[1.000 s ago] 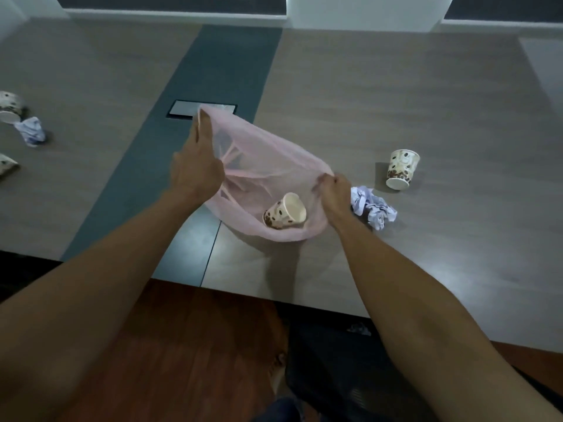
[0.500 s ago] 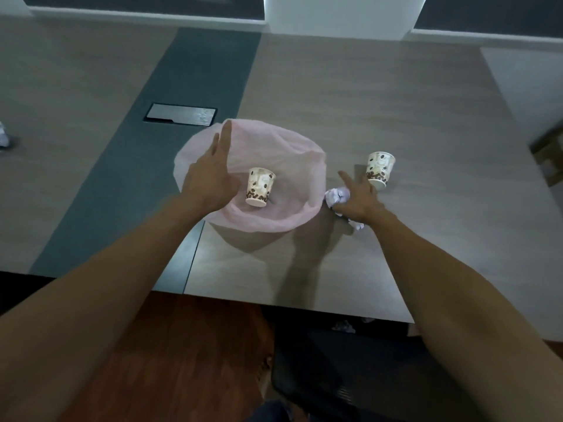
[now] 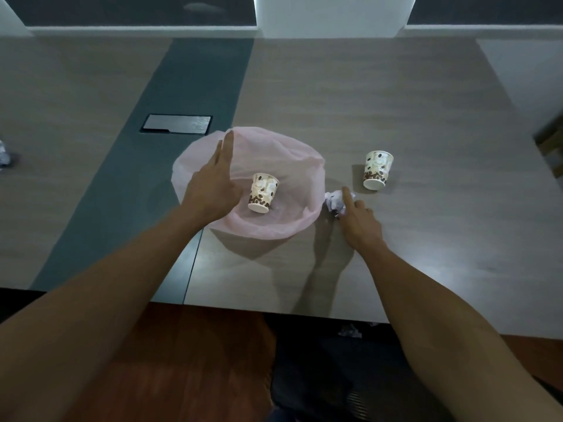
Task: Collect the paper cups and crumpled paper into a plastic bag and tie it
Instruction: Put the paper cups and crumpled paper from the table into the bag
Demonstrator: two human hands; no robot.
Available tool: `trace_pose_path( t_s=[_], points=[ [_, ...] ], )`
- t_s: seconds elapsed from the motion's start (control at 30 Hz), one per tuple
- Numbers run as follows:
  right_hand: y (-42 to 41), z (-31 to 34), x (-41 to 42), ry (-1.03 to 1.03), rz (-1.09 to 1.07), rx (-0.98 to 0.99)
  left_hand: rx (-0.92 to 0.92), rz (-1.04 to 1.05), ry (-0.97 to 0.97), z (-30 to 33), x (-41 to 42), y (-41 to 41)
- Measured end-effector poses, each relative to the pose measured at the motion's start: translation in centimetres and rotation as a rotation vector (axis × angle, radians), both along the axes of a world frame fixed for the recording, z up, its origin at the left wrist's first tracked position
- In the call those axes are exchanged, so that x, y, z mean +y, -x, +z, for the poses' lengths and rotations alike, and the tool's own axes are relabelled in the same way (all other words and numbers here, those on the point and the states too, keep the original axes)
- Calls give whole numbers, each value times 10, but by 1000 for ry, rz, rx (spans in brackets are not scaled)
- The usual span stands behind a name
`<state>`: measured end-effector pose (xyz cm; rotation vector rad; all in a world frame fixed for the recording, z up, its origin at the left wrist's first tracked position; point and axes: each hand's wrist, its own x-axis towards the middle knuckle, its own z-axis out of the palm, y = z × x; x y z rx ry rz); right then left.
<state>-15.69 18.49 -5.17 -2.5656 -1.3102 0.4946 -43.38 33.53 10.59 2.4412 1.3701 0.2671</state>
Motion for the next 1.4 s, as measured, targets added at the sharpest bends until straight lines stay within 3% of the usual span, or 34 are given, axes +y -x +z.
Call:
trace_pose_path(
  t_s=[0.3,0.43,0.5,0.57,0.67,0.73,0.8,0.9,0.97,1.07,1.17,1.23,1.33,1.4],
  points=[
    [-6,2,0,38,-90,5,-18,7,28,-6,1,-1],
    [-11,20,-3,-54,-379,80,-13,-2,42,-6,5,-3],
    [-15,40,12,-277,-667,190,-20,-8,43,-4,5,-5],
    [-13,64,38,-467,-788,308,-25,-8,41,-2,6,-7],
    [19,92,71,-671,-654,675,-35,-16,36,1,8,-13],
    [44,97,81,-616,-446,856,-45,-31,36,3,9,-16],
    [55,89,79,-469,-348,758,-44,-40,32,4,10,-18],
    [37,67,65,-317,-383,366,-42,-29,15,3,10,-14],
    [22,48,52,-88,-277,200,-47,-20,17,0,10,-10],
    [14,21,34,171,-96,65,-63,-11,22,-6,9,-4],
    [13,2,17,243,-81,-38,-67,-4,24,-11,8,0],
    [11,1,13,71,-167,4,-62,-4,20,-12,8,2],
    [19,30,28,-517,-475,313,-61,-8,12,-13,8,2],
    [39,64,45,-831,-565,448,-76,5,10,-13,8,0]
  ],
)
